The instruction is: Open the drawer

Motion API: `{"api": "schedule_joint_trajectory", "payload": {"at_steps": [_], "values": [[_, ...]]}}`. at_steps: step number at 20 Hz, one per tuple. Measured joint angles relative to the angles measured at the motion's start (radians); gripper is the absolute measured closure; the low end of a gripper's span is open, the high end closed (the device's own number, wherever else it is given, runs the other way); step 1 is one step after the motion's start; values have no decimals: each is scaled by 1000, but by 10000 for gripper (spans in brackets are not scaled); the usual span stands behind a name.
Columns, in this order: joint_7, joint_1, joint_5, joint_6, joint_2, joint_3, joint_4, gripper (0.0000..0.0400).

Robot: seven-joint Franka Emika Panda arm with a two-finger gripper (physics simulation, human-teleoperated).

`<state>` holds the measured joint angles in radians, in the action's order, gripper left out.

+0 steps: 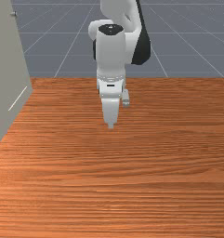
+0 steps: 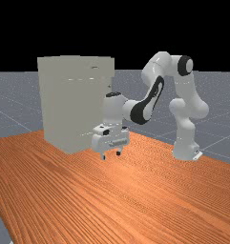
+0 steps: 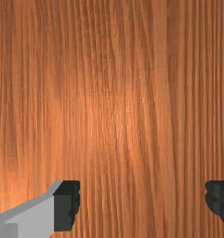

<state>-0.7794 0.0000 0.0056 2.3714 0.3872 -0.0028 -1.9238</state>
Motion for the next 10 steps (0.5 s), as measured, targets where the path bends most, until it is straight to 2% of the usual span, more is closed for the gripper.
{"api": "schedule_joint_trajectory", "payload": {"at_steps": [1,2,4,5,6,7,8,10], "values": [[8,4,-17,-12,-1,-10,-5,151],[30,4,-25,-28,0,-22,-7,92],[51,1,-32,-44,0,-34,-7,34],[243,22,-43,-235,-38,-59,47,175],[429,40,-42,-387,-99,-80,130,263],[618,55,-39,-484,-145,-98,194,316],[809,69,-35,-544,-172,-115,233,349],[1188,92,-20,-620,-178,-145,279,381]]}}
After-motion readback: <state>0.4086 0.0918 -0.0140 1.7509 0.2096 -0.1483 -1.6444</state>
